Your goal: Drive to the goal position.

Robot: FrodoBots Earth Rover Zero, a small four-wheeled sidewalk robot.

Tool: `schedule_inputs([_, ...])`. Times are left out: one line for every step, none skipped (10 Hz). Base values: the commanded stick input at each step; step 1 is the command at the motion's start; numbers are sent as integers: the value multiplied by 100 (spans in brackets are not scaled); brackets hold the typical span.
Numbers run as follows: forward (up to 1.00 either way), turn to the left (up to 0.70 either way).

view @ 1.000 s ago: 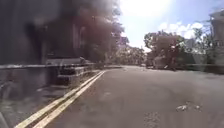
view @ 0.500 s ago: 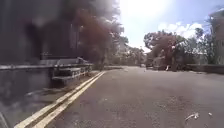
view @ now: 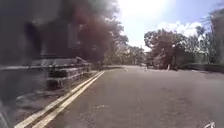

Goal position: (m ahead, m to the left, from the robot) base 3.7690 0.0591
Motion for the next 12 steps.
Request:
schedule_inputs([50, 0])
schedule_inputs([50, 0])
schedule_inputs([50, 0])
schedule_inputs([50, 0])
schedule_inputs([50, 0])
schedule_inputs([50, 0])
schedule_inputs([50, 0])
schedule_inputs([50, 0])
schedule_inputs([50, 0])
schedule_inputs([50, 0])
schedule_inputs([50, 0])
schedule_inputs([50, 0])
